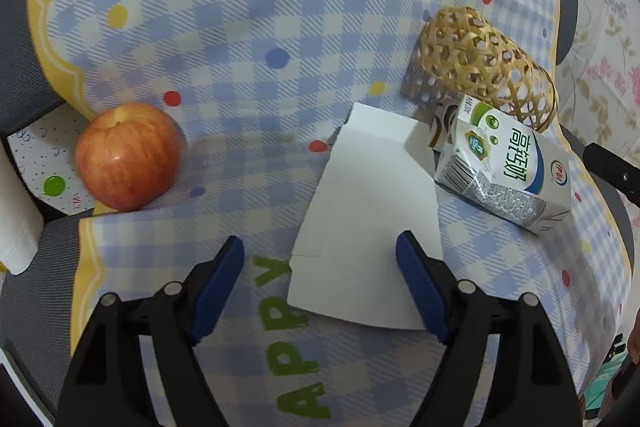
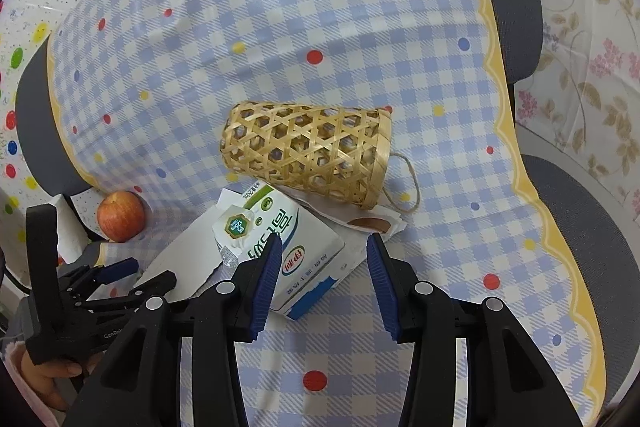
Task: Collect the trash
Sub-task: 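Grasp the thin white paper sheet with the left gripper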
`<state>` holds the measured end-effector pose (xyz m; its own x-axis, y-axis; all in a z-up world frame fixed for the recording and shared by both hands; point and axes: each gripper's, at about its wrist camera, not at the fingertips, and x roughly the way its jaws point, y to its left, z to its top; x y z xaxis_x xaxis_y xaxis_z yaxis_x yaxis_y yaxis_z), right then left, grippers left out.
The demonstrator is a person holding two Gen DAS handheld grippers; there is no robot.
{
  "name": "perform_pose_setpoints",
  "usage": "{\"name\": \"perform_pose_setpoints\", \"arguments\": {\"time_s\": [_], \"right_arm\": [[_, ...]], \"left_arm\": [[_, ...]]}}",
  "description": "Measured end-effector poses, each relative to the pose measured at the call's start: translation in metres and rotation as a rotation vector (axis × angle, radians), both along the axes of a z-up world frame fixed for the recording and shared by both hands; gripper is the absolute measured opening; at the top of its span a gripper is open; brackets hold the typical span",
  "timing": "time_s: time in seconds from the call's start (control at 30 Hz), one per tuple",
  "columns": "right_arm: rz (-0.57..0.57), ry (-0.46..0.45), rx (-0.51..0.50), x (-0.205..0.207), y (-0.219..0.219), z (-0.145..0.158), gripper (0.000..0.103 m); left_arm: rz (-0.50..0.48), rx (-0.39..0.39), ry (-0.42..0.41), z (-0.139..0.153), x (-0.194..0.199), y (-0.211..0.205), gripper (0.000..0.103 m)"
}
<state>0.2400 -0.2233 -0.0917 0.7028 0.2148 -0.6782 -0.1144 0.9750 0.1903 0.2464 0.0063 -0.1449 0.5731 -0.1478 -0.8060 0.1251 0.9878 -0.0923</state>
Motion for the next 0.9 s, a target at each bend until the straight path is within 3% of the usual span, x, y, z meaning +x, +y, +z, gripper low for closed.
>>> {"name": "perform_pose_setpoints", "arguments": {"time_s": [0.2, 0.27, 0.37, 0.47, 0.63, 0.8, 0.9], "right_arm": [[0.0, 0.014, 0.004, -0.004, -0.003, -0.004, 0.046], [-0.001, 0.018, 0.002, -0.008, -0.005, -0.004, 0.046], [-0.004, 0.02, 0.005, -0.012, -0.008, -0.003, 0.046], [-0.005, 0.015, 0.008, -0.019, -0.011, 0.0, 0.046], [-0.009, 0.001, 0.017, -0.028, -0.016, 0.008, 0.046], [-0.011, -0.007, 0.02, -0.034, -0.016, 0.013, 0.046], [-0.01, -0.005, 0.023, -0.035, -0.016, 0.013, 0.046]], "left_arm": [[-0.076, 0.017, 0.01, 0.0, -0.006, -0.025, 0.073], [-0.103, 0.033, -0.012, 0.004, -0.013, -0.034, 0.048], [-0.093, 0.029, -0.03, 0.01, -0.022, -0.037, 0.024], [-0.067, -0.022, -0.052, 0.021, -0.029, -0.024, 0.01], [-0.024, -0.007, -0.153, 0.058, -0.047, -0.005, 0.003], [-0.021, 0.175, -0.192, 0.078, -0.056, -0.001, 0.0], [-0.049, 0.153, -0.166, 0.075, -0.057, 0.002, 0.0]]}}
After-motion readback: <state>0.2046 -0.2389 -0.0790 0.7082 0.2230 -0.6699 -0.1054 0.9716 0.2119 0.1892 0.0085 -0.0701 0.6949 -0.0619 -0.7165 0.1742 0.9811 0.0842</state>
